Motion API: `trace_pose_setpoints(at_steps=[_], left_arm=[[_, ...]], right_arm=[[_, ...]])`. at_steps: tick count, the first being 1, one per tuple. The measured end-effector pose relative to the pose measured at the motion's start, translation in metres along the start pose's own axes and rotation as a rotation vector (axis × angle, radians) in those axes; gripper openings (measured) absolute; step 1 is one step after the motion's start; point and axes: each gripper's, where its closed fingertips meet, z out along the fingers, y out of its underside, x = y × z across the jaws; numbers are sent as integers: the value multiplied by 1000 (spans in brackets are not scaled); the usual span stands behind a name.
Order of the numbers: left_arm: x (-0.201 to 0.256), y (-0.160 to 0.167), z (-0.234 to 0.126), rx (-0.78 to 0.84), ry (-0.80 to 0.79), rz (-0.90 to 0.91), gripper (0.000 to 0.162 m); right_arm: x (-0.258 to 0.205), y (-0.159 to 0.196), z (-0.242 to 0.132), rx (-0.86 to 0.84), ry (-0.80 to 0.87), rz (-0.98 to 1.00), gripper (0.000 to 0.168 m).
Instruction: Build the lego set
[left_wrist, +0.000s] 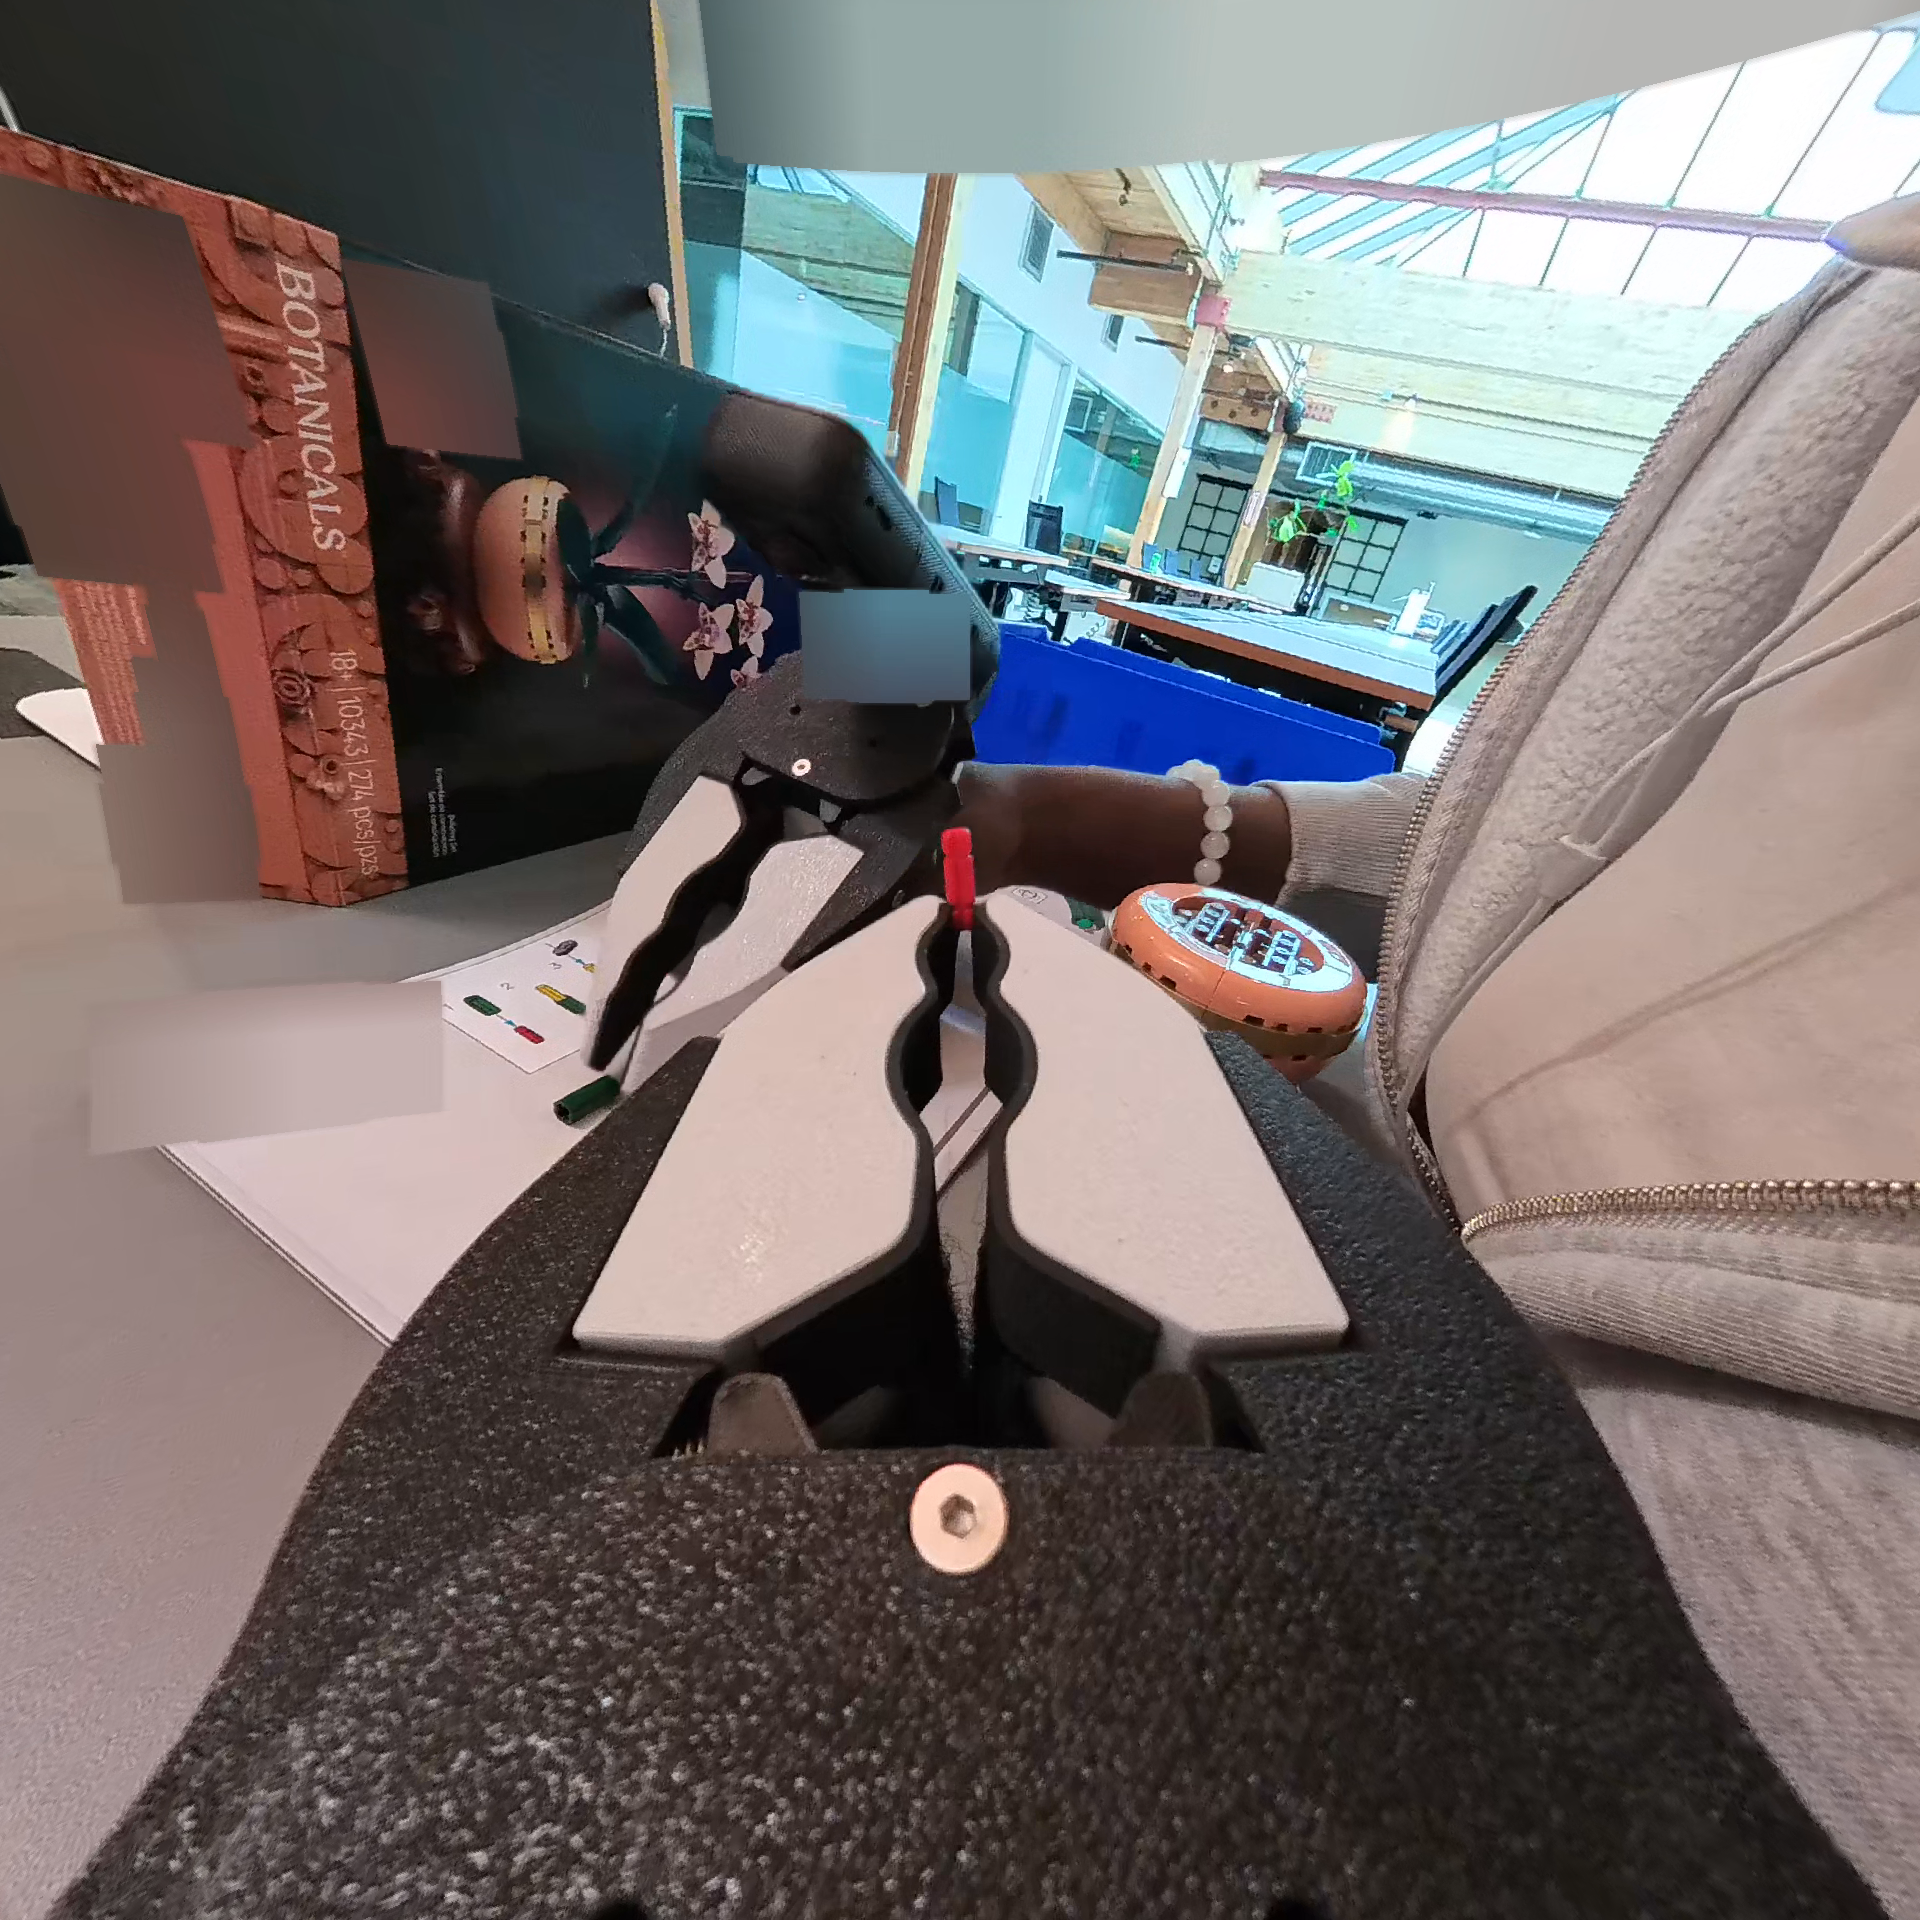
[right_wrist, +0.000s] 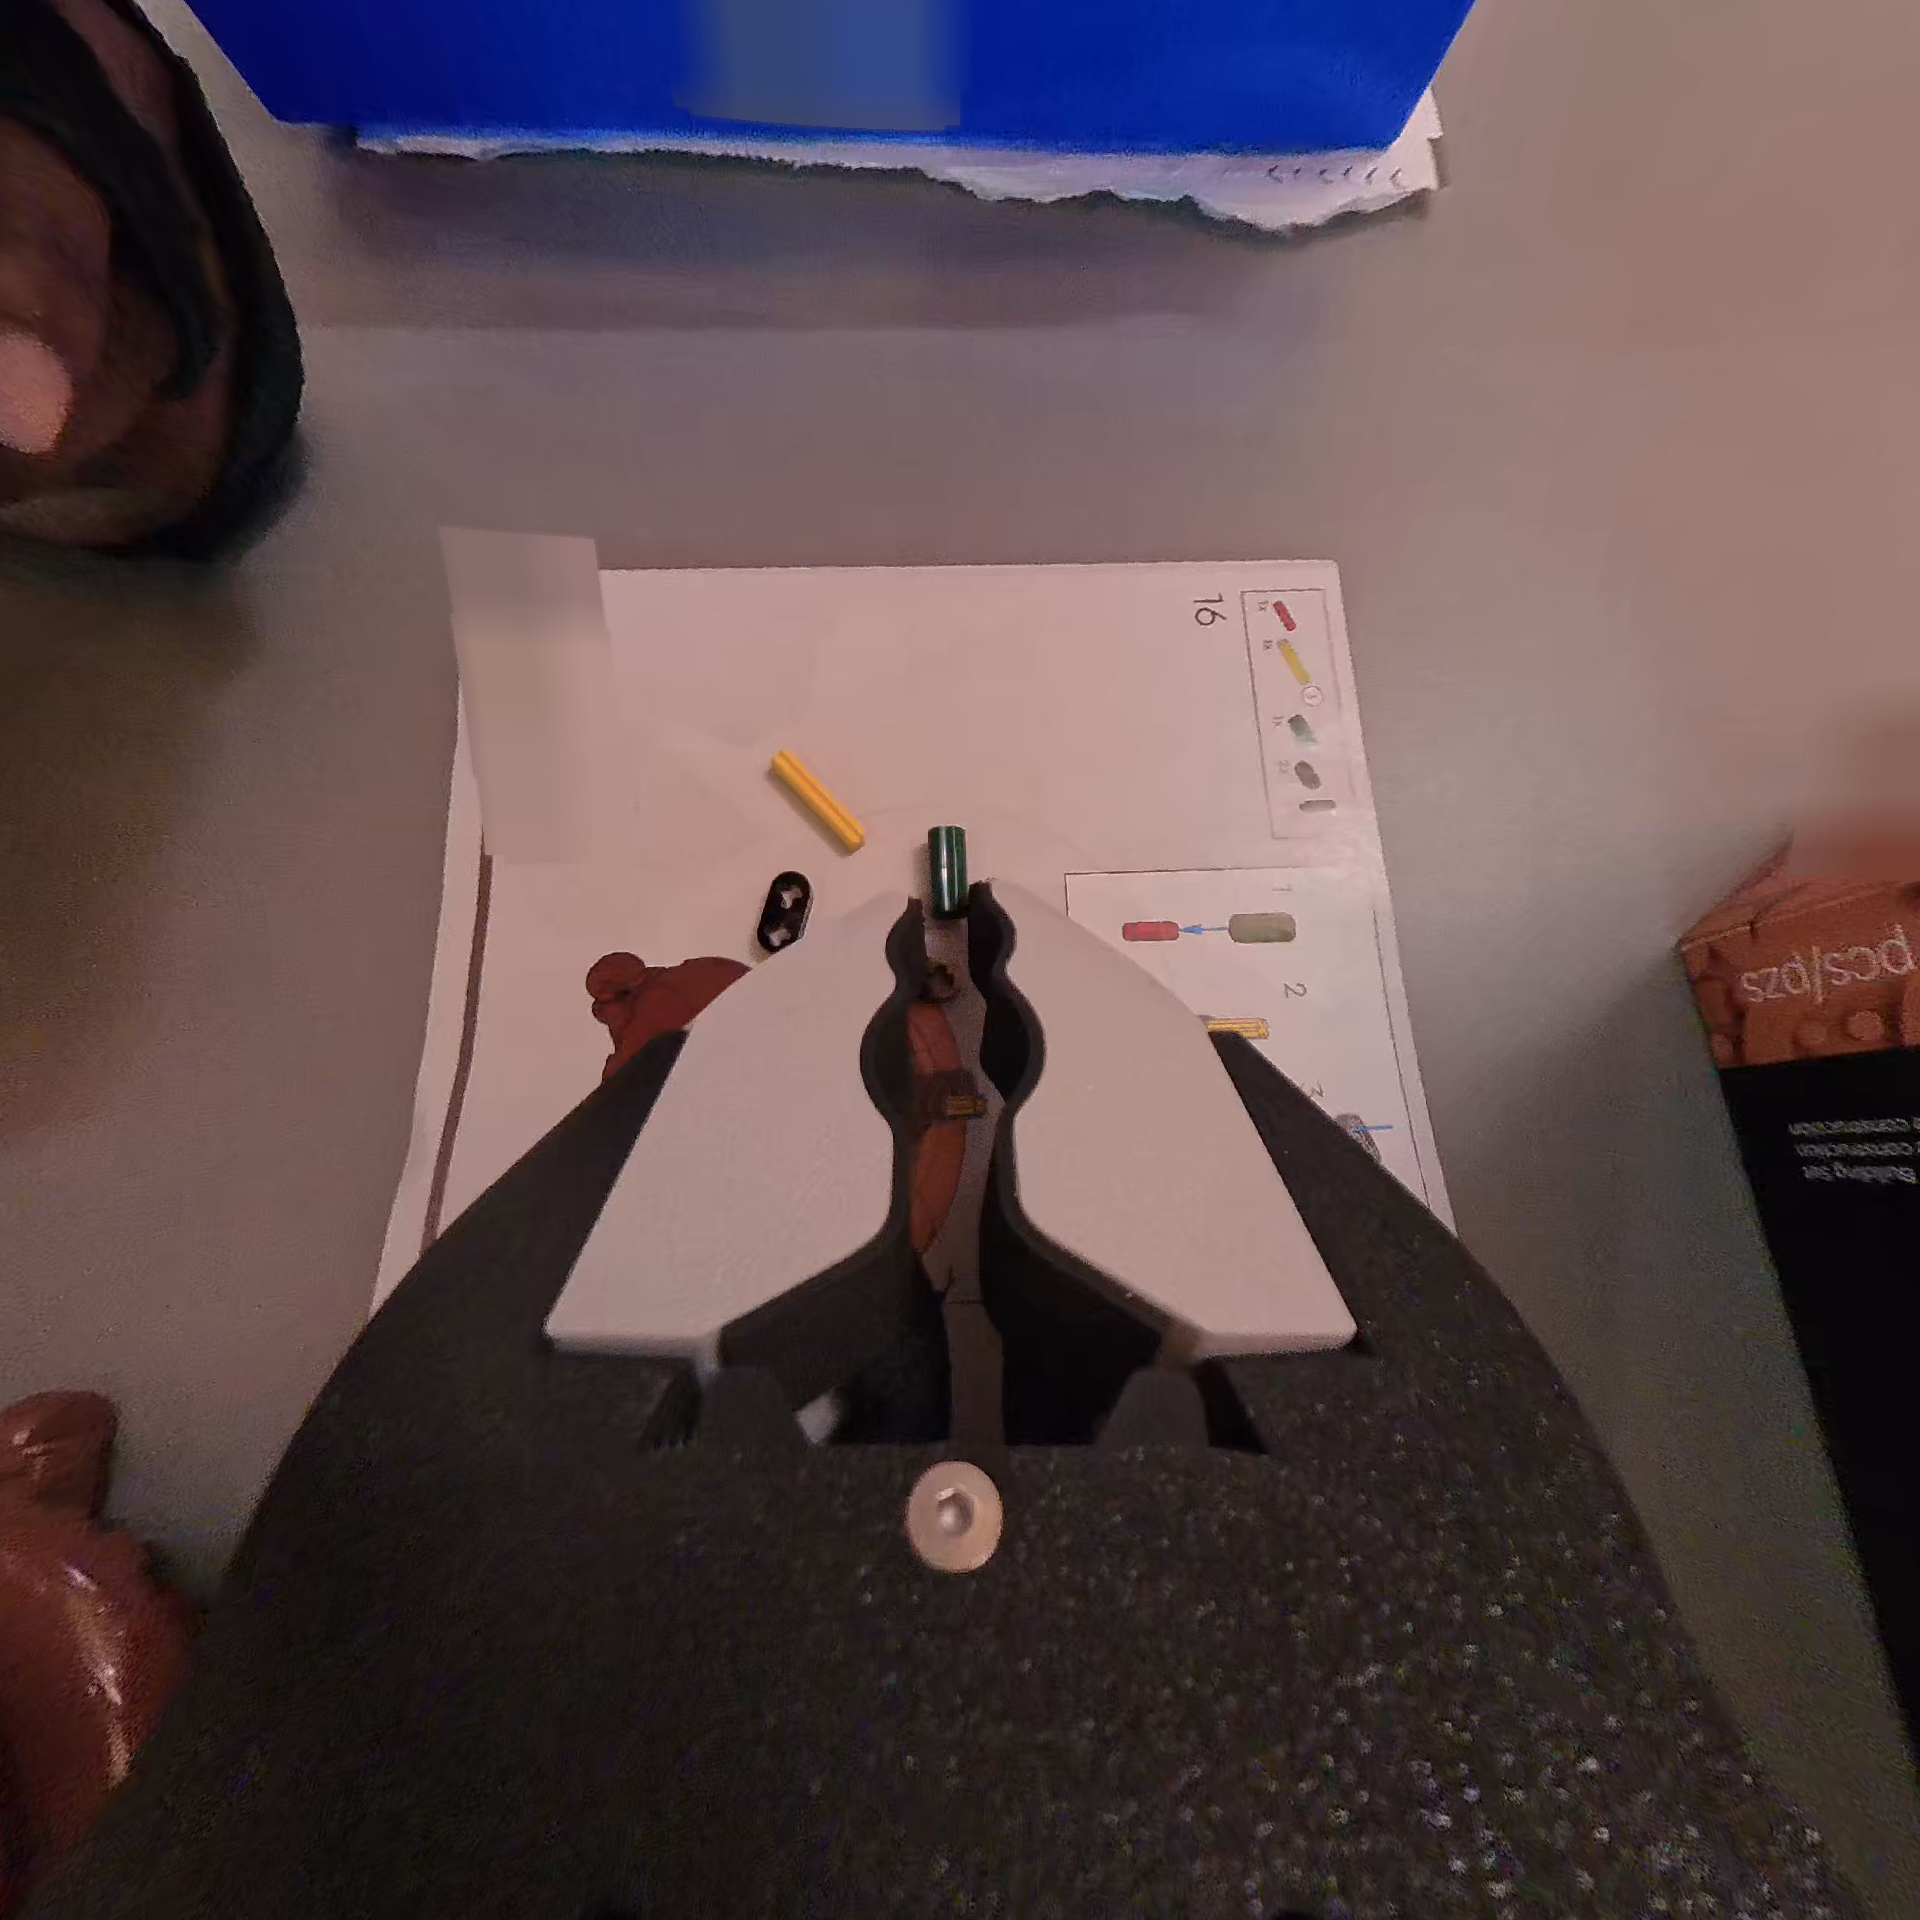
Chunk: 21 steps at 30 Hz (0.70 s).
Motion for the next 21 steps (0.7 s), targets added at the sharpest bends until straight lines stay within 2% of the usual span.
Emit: trace_pose_setpoints(at_steps=[4, 7, 9, 13, 17, 21], left_arm=[[0, 0, 0, -2, 1, -2, 2], [0, 1, 0, -7, 0, -1, 2], [0, 2, 1, -13, -1, 4, 2], [1, 4, 3, -29, -6, 21, 2], [1, 6, 4, -44, -11, 37, 2], [1, 6, 4, -48, -12, 39, 2]], right_arm=[[2, 0, 4, -15, -11, -28, 6], [4, -5, -14, -79, -5, -109, 6], [0, 2, -40, -237, -28, -226, 6], [-4, 46, -100, -759, -74, -394, 6], [-17, 73, -127, -963, -168, -237, 6], [-22, 98, -137, -1102, -144, -13, 6]])
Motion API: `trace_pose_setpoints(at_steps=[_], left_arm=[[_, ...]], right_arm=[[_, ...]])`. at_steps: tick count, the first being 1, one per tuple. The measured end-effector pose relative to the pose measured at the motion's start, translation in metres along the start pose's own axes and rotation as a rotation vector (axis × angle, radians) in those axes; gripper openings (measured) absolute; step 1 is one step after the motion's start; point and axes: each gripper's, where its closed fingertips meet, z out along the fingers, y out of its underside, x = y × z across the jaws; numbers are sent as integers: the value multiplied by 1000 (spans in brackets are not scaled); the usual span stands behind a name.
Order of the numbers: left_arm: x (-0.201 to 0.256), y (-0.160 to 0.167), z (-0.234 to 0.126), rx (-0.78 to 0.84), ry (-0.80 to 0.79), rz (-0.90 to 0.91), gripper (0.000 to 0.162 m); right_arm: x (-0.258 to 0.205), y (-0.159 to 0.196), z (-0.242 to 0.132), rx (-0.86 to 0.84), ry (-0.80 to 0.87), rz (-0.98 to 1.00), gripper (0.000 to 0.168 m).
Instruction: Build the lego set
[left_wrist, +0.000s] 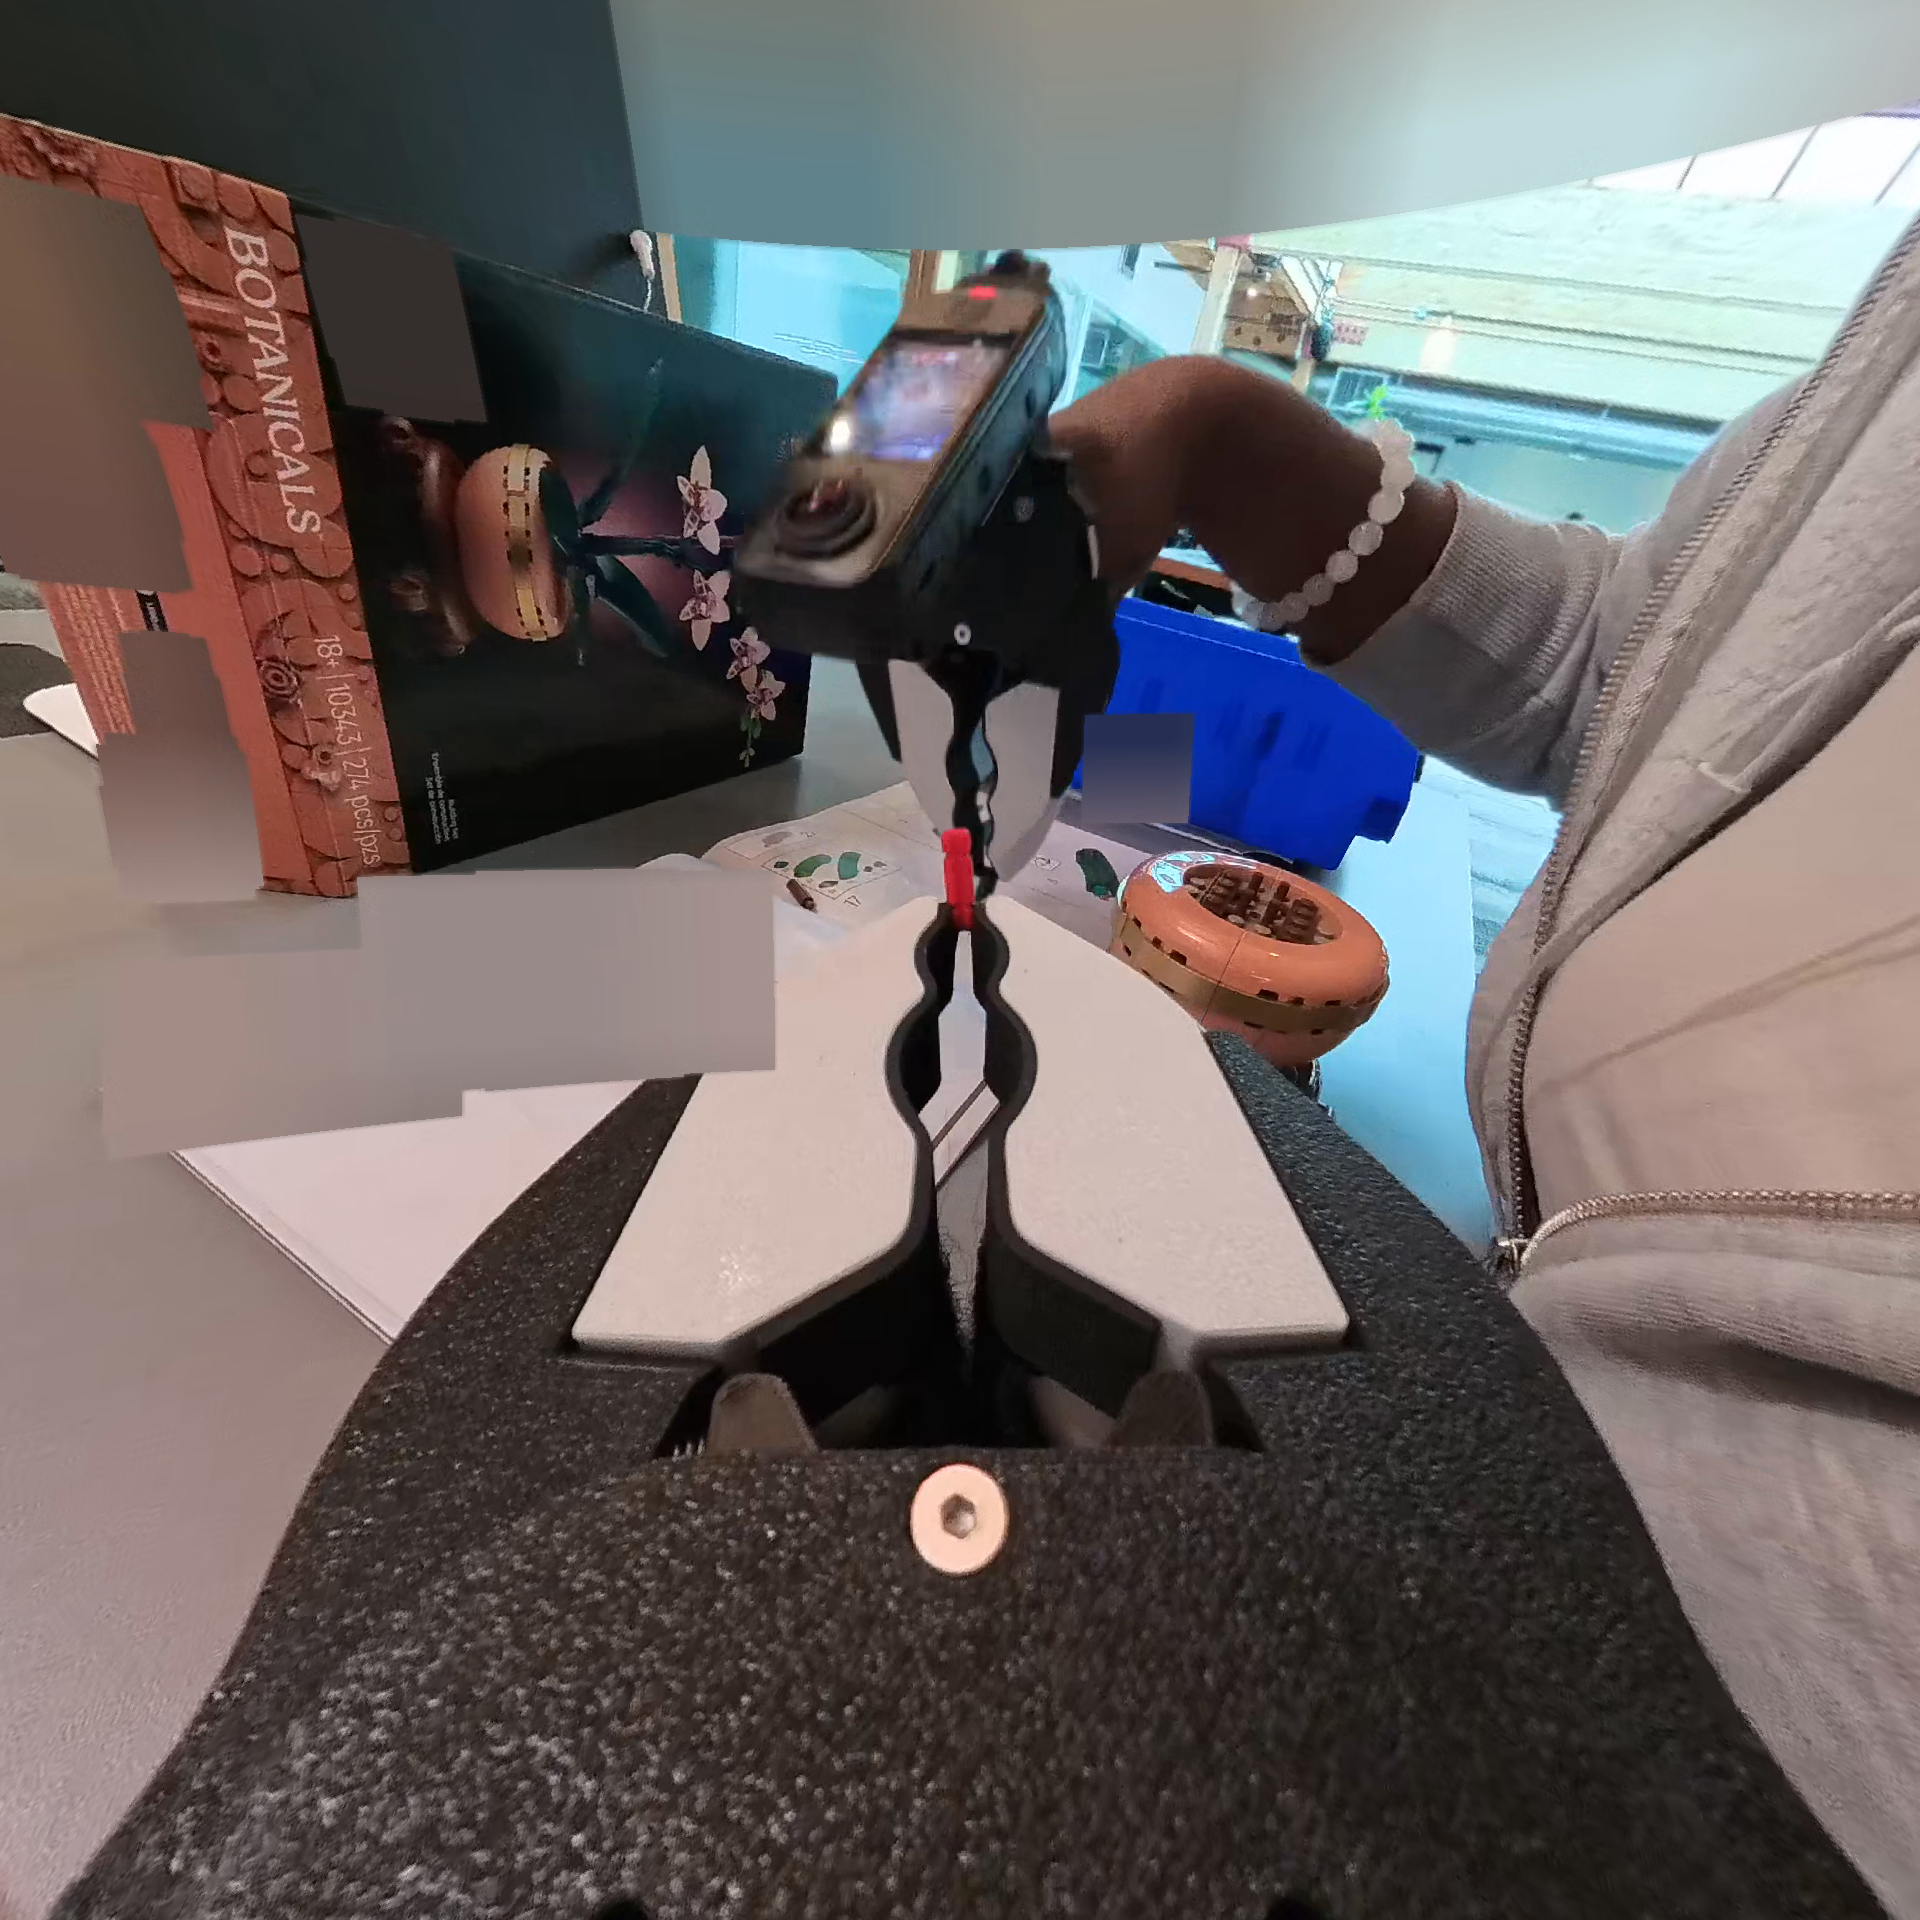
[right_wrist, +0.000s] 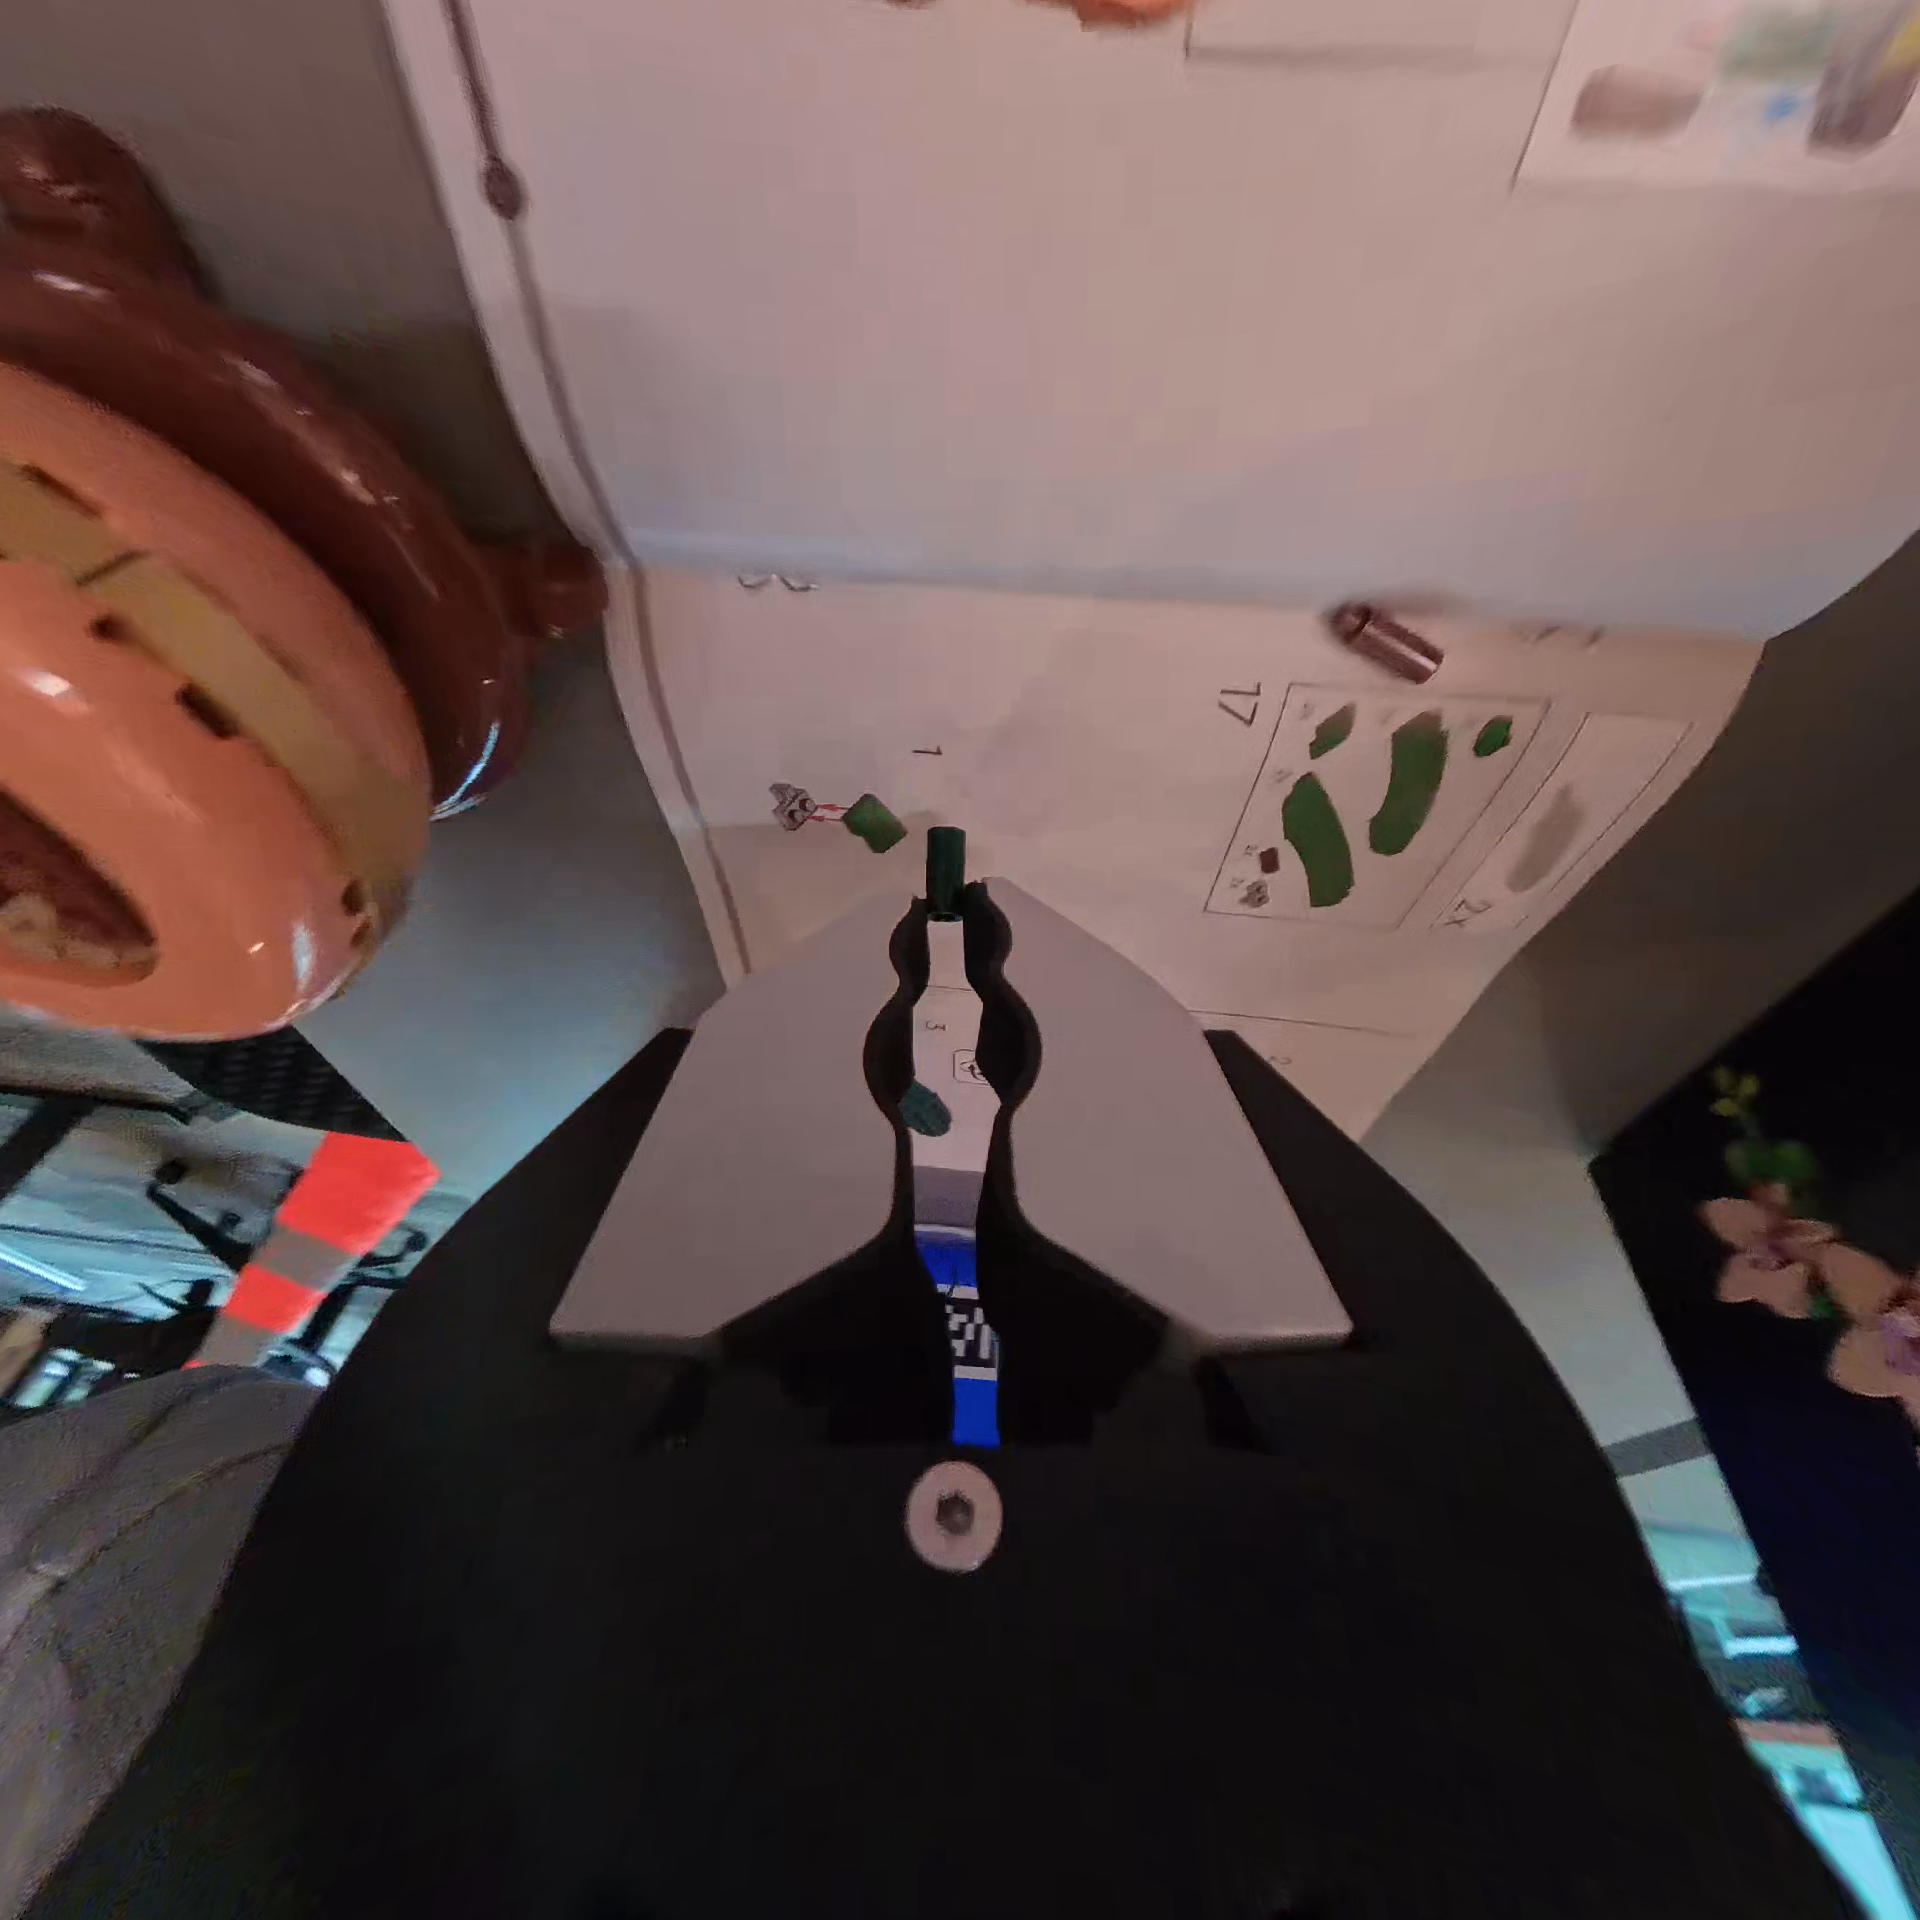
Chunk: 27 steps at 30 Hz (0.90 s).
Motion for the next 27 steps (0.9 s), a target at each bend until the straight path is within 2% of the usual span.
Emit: trace_pose_setpoints(at_steps=[4, 10, 21, 27], left_arm=[[0, -1, -1, 7, 6, -3, 2], [2, 0, 0, -2, 2, 22, 2], [3, 1, 1, -9, 1, 25, 2], [2, 1, 1, -6, 1, 22, 2]], right_arm=[[7, 5, 6, -47, 33, 107, 6], [6, 8, 8, -74, 44, 126, 6], [6, 3, 8, -40, 41, 122, 9], [10, -2, -3, 61, 106, 127, 21]])
